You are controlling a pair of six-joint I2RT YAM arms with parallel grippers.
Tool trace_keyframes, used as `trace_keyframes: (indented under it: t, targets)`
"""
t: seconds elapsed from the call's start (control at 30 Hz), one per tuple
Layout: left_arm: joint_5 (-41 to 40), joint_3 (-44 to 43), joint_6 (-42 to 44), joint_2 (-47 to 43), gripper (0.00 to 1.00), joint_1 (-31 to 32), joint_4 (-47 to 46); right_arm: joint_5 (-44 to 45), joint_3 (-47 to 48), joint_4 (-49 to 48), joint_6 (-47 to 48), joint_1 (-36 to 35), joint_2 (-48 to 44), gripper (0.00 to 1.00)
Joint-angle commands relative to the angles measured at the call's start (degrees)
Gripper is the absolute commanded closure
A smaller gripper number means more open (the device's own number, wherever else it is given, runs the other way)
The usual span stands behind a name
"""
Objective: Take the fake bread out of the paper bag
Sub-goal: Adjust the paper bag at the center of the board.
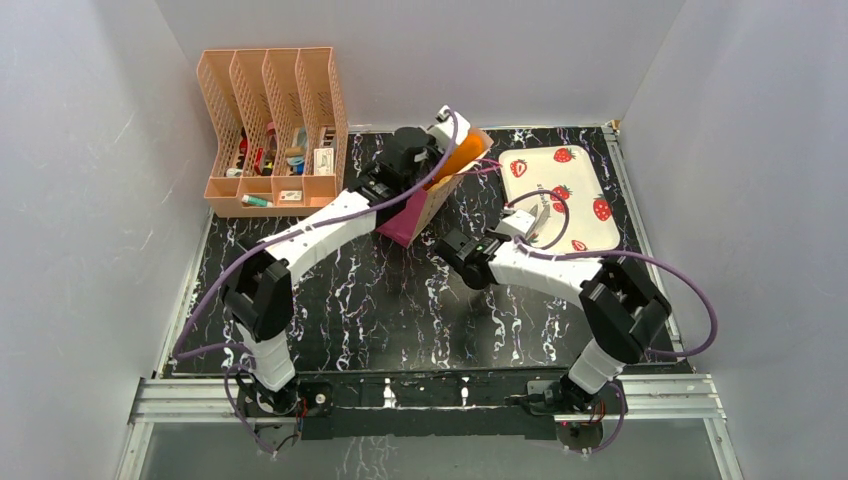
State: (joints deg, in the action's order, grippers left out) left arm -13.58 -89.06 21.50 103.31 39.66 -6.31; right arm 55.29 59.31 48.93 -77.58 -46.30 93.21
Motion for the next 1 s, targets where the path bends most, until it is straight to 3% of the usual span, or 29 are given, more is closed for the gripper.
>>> trace_keyframes:
  t: [0.0, 0.4, 0.97]
  targets:
    - [-4.0, 4.8, 5.5, -5.4, 1.0, 2.5, -4.6, 1.9, -1.9, 0.0, -0.2, -0.7, -4.5, 1.0]
    - [-3.6, 17.6, -4.4, -10.0, 1.0, 8.6, -5.7, 0.3, -5.6, 7.5, -8.1, -1.2, -14.7, 1.0]
    - [-9.8, 26.0, -29.1, -15.4, 1.0, 10.0, -9.9, 3.6, -2.7, 16.3, -11.6, -1.3, -23.0, 1.0]
